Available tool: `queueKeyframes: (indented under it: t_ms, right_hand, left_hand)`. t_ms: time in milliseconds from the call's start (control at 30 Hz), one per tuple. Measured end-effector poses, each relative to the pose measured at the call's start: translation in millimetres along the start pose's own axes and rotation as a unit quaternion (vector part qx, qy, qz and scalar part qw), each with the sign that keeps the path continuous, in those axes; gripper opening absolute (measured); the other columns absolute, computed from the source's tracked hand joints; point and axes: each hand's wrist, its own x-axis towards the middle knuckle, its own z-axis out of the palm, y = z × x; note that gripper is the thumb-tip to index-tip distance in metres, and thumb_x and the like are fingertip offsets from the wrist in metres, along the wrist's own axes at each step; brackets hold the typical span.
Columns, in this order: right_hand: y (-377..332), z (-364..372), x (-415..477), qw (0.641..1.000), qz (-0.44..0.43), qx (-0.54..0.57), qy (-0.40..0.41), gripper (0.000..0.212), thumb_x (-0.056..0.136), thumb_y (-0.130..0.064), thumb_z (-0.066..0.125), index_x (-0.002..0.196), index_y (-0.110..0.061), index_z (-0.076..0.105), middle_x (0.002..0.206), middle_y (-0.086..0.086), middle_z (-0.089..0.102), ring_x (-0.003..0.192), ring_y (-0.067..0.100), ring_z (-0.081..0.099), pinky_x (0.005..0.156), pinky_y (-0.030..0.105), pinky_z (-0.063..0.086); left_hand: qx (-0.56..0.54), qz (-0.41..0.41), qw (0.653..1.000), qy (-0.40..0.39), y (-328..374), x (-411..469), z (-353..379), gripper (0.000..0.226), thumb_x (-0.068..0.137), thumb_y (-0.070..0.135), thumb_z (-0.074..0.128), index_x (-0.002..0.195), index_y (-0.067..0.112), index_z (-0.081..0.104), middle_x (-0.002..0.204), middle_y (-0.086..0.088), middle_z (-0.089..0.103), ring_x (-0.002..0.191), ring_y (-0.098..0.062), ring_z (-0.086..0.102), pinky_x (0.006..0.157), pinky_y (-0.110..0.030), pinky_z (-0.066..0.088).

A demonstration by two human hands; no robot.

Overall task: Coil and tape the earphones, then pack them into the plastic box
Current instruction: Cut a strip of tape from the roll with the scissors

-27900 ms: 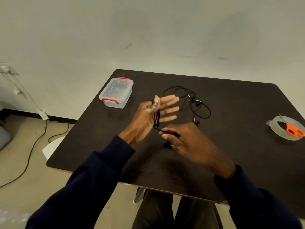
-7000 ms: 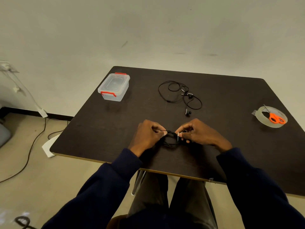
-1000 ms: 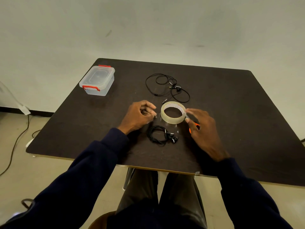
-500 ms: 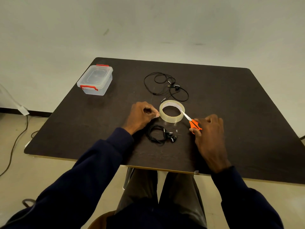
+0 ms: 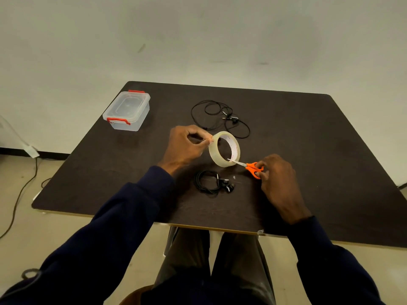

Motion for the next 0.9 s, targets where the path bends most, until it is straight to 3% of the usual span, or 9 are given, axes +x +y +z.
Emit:
queueKeyframes:
  t_ms: [200,300,400,533,633,733,900]
  right_hand:
    - [3,-2,1,0.998,-0.043,-0.03,-0.037,0.047,0.094,-0.019,0.071,0.138,-0.027,0.058,0.131,0.001,0.062,0.116,0.021,0.06,0.1,0.045,0.052]
    - [2,-2,-4,0.994,-0.096,-0.05,-0.019,0.048,0.098,-0.015,0.063,0.143,-0.028,0.056,0.136,0.001,0.06,0.126,0.022,0.055,0.098,0.042,0.049]
    - [2,-4,-2,0.991,-0.119,-0.058,-0.028,0.05,0.099,-0.017,0.062,0.145,-0.033,0.054,0.132,-0.001,0.063,0.121,0.02,0.057,0.092,0.042,0.053]
    - [13,-5,9,0.997,-0.076,-0.003,-0.029,0.047,0.092,-0.005,0.065,0.132,-0.028,0.067,0.112,0.003,0.069,0.096,0.019,0.063,0.079,0.04,0.055]
    - [18,-11,15,0.987,-0.015,0.155,-0.047,0.05,0.09,0.003,0.067,0.13,-0.027,0.069,0.105,0.003,0.07,0.09,0.015,0.066,0.074,0.037,0.06]
    - [-3,-18,12,0.924,0.013,0.382,-0.032,0.037,0.088,-0.004,0.076,0.116,-0.027,0.075,0.09,0.01,0.074,0.081,0.014,0.069,0.06,0.034,0.063]
    - [-47,-20,12,0.883,0.013,0.468,-0.026,0.024,0.086,-0.013,0.081,0.109,-0.008,0.075,0.087,0.013,0.079,0.067,0.019,0.071,0.048,0.027,0.055]
  left_hand:
    - [0.066,0.063,0.994,-0.068,13,16,-10,0.008,0.083,0.008,0.084,0.08,0.006,0.077,0.093,-0.001,0.077,0.083,-0.01,0.074,0.077,-0.027,0.063]
    - [0.096,0.068,0.987,-0.11,18,24,-14,0.008,0.084,0.007,0.082,0.079,0.006,0.076,0.092,0.001,0.076,0.081,-0.008,0.072,0.076,-0.022,0.061]
    - [0.105,0.065,0.985,-0.123,22,30,-16,0.008,0.085,0.007,0.082,0.08,0.006,0.076,0.091,0.0,0.076,0.08,-0.006,0.072,0.075,-0.017,0.059]
    - [0.104,0.066,0.985,-0.124,24,33,-15,0.008,0.085,0.007,0.081,0.08,0.006,0.076,0.089,0.0,0.076,0.078,-0.005,0.072,0.073,-0.013,0.055]
    - [0.109,0.059,0.985,-0.122,26,34,-14,0.007,0.085,0.008,0.082,0.08,0.009,0.077,0.088,-0.001,0.077,0.079,-0.007,0.074,0.074,-0.017,0.059]
    - [0.111,0.052,0.983,-0.136,28,38,-13,0.006,0.085,0.009,0.083,0.082,0.008,0.078,0.086,-0.002,0.078,0.078,-0.008,0.074,0.075,-0.018,0.06]
    - [0.131,0.031,0.982,-0.129,33,43,-9,0.007,0.084,0.01,0.083,0.079,0.01,0.077,0.082,-0.001,0.077,0.073,-0.009,0.074,0.069,-0.02,0.06]
